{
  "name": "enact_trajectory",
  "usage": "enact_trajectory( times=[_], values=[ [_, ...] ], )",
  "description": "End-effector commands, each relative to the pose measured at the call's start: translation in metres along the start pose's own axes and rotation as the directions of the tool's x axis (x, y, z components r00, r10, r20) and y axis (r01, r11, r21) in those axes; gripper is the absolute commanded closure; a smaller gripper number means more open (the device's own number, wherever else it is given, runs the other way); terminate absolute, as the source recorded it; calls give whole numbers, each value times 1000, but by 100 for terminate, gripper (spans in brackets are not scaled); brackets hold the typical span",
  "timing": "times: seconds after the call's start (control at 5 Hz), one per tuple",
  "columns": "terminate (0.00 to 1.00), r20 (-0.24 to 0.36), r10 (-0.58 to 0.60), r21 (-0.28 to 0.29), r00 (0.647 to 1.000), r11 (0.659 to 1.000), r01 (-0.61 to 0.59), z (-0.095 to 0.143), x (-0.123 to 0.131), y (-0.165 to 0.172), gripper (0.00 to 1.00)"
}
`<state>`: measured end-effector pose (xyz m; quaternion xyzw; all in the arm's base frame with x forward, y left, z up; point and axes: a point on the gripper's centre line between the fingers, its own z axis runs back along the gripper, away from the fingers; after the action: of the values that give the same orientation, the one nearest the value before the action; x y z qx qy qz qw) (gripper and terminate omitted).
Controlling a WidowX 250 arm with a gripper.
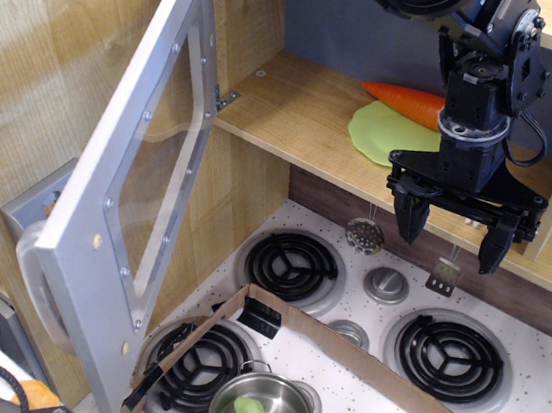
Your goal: Close microwave
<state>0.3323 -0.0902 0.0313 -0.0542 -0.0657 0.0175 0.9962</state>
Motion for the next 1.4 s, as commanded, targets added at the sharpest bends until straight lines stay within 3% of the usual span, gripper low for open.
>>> enact_trajectory(
  times=[0.0, 0.2, 0.4, 0.6, 1.2],
  values=[
    [0, 0, 0, 0, 1000, 1000, 0, 0, 0, 0, 0],
    [0, 14, -27, 22, 1000, 999, 27, 15, -2, 6, 0],
    [0, -9, -72, 1, 997, 997, 72, 32, -9, 12, 0],
    [0, 6, -115, 35, 993, 993, 115, 54, -17, 18, 0],
    [0, -56, -248, 156, 967, 955, 254, 116, -38, 63, 0]
  ],
)
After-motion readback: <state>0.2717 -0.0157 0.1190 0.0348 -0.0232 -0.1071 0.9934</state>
